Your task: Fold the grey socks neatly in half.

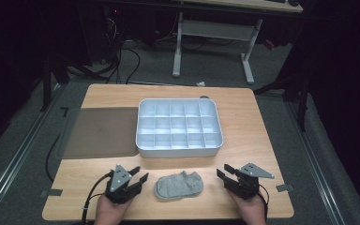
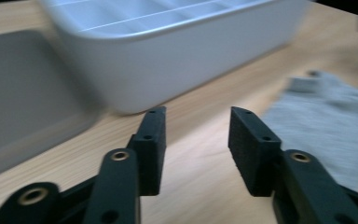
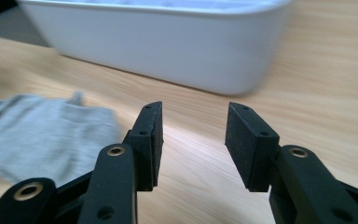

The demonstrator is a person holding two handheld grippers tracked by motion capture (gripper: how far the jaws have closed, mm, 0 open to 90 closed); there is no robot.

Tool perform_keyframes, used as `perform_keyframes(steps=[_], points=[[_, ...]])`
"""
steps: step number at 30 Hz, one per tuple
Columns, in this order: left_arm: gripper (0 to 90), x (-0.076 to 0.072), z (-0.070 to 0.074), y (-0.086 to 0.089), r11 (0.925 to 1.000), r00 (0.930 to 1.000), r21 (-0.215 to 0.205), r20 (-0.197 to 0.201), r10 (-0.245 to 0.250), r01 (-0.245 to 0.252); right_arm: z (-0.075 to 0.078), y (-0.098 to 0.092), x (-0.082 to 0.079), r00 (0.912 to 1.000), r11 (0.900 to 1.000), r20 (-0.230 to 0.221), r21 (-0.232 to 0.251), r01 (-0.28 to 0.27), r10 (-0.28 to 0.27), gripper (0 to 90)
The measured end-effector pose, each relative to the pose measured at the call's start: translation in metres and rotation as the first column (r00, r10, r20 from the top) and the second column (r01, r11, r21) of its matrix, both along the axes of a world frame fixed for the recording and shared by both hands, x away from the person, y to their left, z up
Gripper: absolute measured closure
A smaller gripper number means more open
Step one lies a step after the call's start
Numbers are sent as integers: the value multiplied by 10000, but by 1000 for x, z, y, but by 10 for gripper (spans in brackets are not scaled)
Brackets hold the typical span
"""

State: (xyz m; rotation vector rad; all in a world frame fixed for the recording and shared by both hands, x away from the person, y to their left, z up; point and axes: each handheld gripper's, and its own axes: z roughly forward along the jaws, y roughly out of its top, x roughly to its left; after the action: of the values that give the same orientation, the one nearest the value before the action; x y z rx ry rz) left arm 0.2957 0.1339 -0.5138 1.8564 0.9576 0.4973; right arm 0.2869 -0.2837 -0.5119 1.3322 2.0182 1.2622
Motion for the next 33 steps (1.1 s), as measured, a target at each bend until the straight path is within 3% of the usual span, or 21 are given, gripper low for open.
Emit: perform_keyframes(steps=[2, 5, 11, 18, 21, 31, 33], points=[[528, 5, -3, 9, 9987, 9986, -150, -211, 485, -488, -2, -6, 2, 9996, 9996, -214, 202, 185, -180, 575], [495, 10, -3, 14, 9964, 9965, -256, -228, 798, -804, -3, -6, 4, 9990, 9991, -140, 125, 416, -414, 541], [465, 9, -6, 17, 9978, 9973, -93, -326, 660, -663, -5, -2, 0, 9991, 9988, 67, -265, 411, -409, 556], [465, 7, -6, 15, 9985, 9975, -51, -455, 537, -539, -7, 1, 1, 9987, 9977, -43, -436, 511, -513, 567], [485, 5, -7, 15, 9989, 9976, -205, -557, 418, -430, -6, 2, 1, 9988, 9982, -33, -351, 491, -492, 534], [510, 2, -6, 14, 9989, 9984, -150, -355, 447, -453, -4, 7, 0, 9997, 9995, -33, -181, 257, -257, 499], [509, 1, -7, 14, 9987, 9981, 19, -349, 507, -506, -2, 9, -2, 9998, 9997, 26, -146, 200, -200, 499]])
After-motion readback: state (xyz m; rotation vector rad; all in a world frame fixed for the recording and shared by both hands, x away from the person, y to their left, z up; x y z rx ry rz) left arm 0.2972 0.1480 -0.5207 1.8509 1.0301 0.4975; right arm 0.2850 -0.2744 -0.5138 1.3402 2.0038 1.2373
